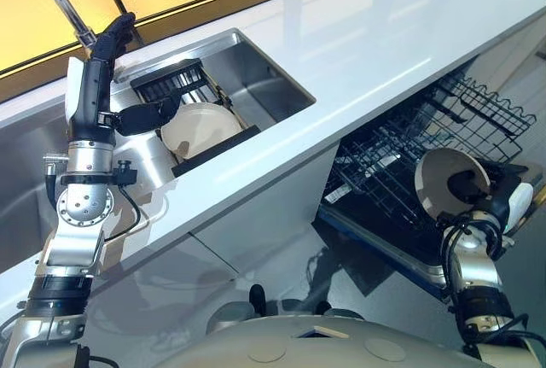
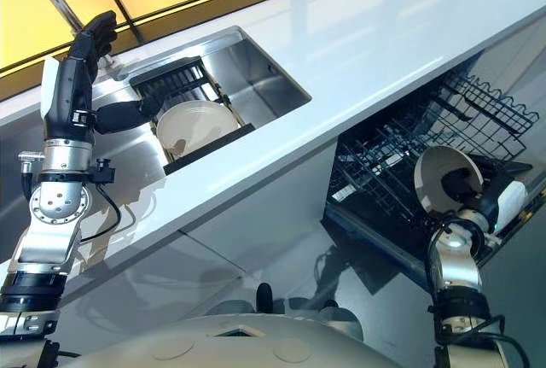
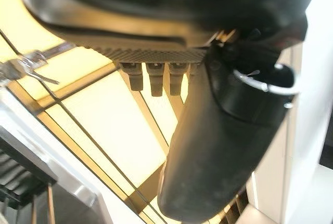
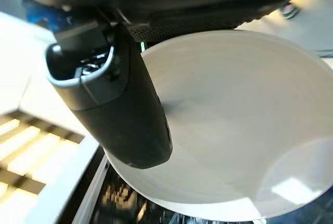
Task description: Pick up plates and place into dishwasher.
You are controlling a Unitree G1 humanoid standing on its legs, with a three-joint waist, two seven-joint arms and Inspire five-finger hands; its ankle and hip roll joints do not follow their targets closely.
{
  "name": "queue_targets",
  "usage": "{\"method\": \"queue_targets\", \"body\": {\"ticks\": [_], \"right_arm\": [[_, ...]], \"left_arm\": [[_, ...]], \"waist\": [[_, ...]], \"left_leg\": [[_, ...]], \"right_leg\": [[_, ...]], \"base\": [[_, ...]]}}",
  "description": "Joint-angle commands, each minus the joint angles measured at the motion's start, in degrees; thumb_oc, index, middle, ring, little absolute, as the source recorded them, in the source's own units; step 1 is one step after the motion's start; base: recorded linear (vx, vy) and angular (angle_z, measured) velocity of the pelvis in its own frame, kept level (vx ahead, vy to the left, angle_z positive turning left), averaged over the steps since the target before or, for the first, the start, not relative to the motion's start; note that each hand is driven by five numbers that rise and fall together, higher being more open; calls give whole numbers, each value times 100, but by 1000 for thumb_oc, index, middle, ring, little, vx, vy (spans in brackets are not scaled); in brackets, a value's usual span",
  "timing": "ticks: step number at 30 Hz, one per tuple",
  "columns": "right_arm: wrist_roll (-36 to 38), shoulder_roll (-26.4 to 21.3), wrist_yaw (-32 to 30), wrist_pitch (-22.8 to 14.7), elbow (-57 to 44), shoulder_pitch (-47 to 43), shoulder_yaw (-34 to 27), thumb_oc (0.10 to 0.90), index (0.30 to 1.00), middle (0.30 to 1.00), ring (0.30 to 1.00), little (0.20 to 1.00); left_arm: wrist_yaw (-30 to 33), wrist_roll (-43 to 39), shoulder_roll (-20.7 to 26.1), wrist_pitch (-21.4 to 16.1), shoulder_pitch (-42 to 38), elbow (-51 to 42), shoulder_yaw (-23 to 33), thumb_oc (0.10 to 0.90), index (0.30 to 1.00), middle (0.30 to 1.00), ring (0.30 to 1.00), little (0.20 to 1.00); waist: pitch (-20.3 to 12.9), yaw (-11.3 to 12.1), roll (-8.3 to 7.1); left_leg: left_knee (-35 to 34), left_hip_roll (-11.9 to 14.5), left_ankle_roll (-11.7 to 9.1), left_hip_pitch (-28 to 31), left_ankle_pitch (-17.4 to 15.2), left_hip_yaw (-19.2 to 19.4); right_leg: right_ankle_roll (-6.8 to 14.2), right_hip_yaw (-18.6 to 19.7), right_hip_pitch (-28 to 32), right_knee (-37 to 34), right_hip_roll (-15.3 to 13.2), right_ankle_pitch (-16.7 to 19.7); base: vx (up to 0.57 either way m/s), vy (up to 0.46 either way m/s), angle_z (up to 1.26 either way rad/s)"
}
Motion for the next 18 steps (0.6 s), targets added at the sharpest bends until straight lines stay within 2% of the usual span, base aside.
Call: {"method": "queue_targets", "body": {"ticks": [1, 6, 12, 18], "right_arm": [[-649, -913, -119, -257, 65, -1201, 67, 100, 300, 300, 300, 200], [-1121, -1228, -112, 113, 272, -1725, 359, 100, 300, 300, 300, 200], [-1573, -1521, -96, 315, 444, -2012, 487, 100, 300, 300, 300, 200], [-1814, -1708, 371, 824, 805, -2062, 642, 100, 300, 300, 300, 200]], "left_arm": [[121, -292, 362, -271, -906, 125, -115, 800, 900, 900, 900, 900], [-33, -346, 404, -145, -975, 171, -191, 800, 900, 900, 900, 900], [-184, -406, 467, -85, -940, 204, -160, 800, 900, 900, 900, 900], [-376, -523, 514, -99, -869, 221, -71, 800, 900, 900, 900, 900]], "waist": [[-230, 209, -96], [-233, 364, -112], [-214, 453, -113], [-183, 536, -107]], "left_leg": [[49, -183, -48, 385, -874, 3], [59, -184, -66, 372, -852, -110], [50, -198, -81, 371, -828, -227], [41, -202, -109, 332, -772, -350]], "right_leg": [[-18, -169, -99, 383, 308, -558], [-34, -262, -50, 387, 282, -583], [-35, -327, -1, 382, 269, -591], [-33, -371, -3, 402, 249, -588]], "base": [[67, -11, 17], [71, -2, 17], [71, -2, 25], [62, -3, 13]]}}
